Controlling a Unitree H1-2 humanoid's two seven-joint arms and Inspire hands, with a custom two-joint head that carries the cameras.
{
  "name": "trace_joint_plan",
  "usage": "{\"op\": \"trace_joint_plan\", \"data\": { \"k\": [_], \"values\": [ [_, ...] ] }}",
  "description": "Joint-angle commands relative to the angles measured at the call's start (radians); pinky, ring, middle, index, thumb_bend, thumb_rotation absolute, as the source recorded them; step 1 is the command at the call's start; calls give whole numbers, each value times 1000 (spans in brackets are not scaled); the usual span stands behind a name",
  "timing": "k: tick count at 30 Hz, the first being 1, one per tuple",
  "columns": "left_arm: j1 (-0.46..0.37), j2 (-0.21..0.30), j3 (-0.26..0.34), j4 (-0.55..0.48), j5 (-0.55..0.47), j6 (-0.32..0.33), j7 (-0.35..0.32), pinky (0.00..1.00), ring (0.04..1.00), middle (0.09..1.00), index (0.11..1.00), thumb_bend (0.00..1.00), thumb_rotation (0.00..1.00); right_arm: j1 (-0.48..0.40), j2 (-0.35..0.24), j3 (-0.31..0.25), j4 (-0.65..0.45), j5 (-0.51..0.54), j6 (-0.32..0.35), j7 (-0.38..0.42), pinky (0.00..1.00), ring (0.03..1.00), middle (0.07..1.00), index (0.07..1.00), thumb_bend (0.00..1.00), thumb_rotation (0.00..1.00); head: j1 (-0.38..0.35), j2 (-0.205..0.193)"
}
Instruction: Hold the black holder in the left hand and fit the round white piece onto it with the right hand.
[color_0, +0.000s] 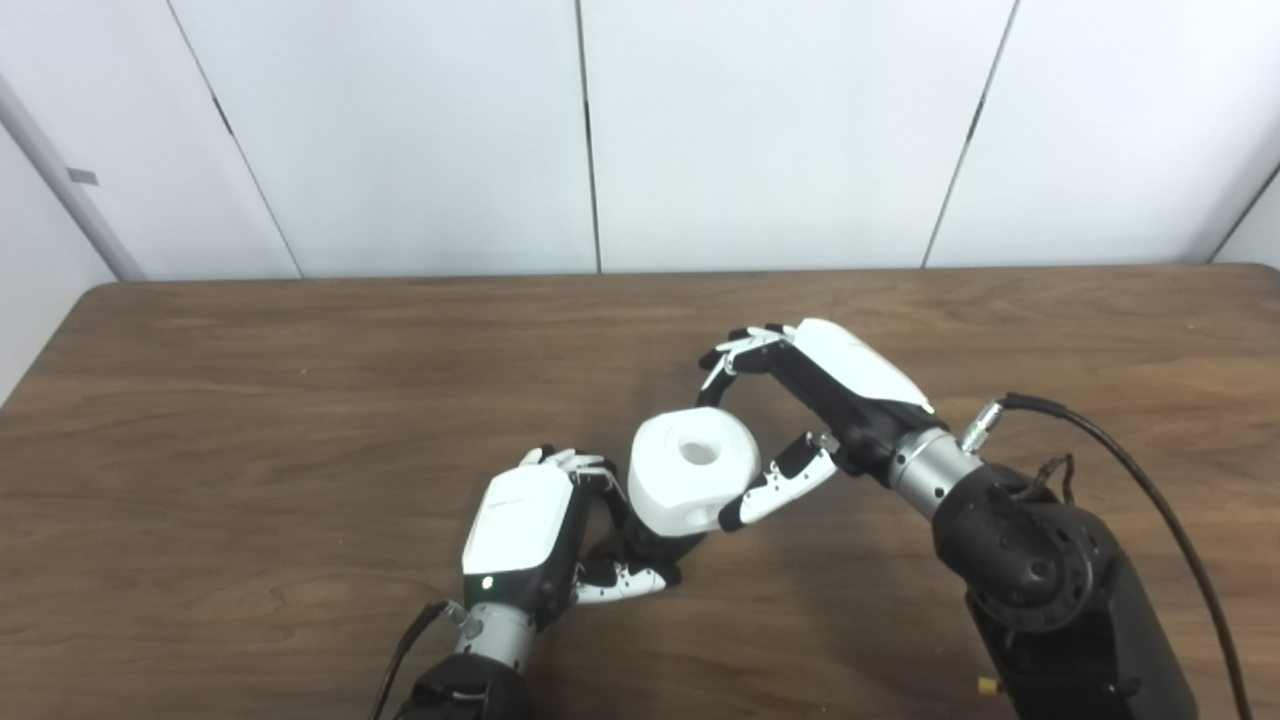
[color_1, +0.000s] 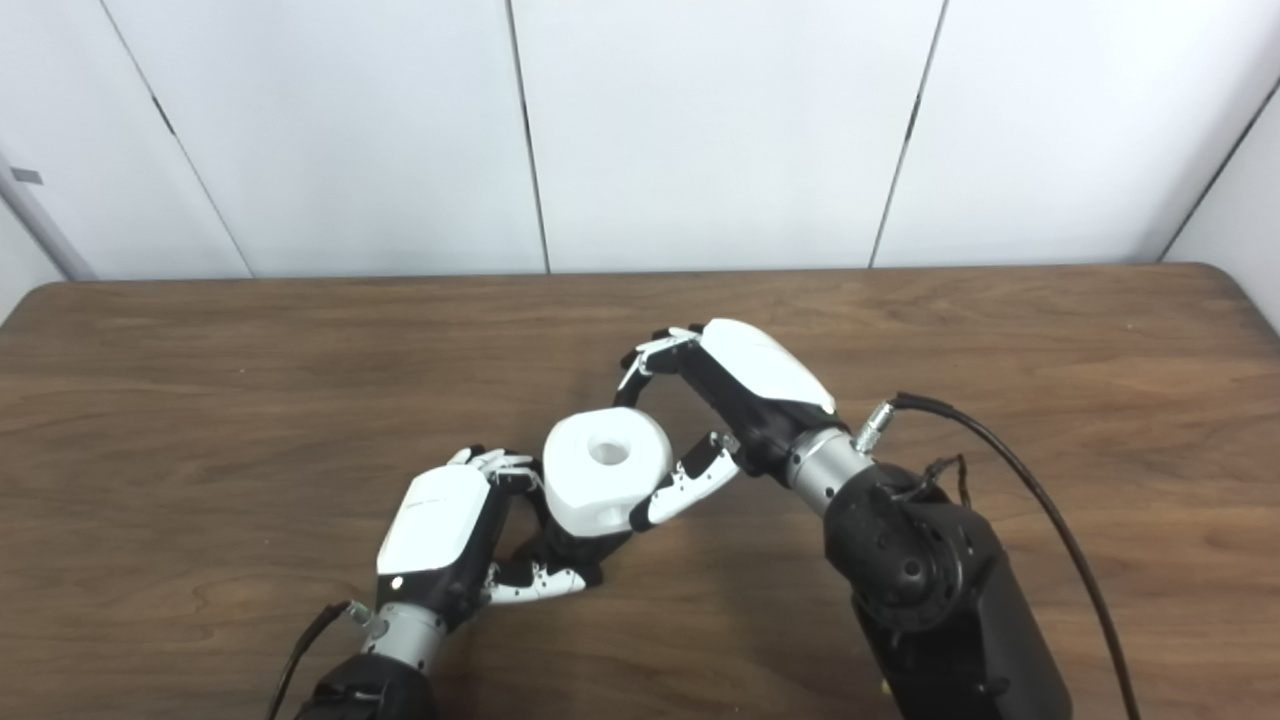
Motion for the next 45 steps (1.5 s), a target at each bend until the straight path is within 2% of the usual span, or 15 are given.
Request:
{"op": "trace_joint_plan", "data": {
  "k": [1,5,23,45],
  "values": [
    [9,-14,-10,32,-29,8,-34,925,851,771,485,523,52,-33,-3,-6,-13,12,-39,-35,998,930,813,481,525,138,1,1],
    [6,-21,-3,42,-47,10,-24,918,850,768,485,523,52,-29,-6,0,-1,12,-53,-42,992,928,814,481,525,138,5,1],
    [3,-15,-23,46,-15,18,-23,940,859,777,486,523,51,-33,0,30,28,10,-78,-73,988,930,819,482,525,139,7,0],
    [2,-12,-37,42,-3,29,-27,948,862,779,486,523,52,-28,0,37,82,11,-106,-116,1000,937,821,482,525,138,14,2]
  ]
}}
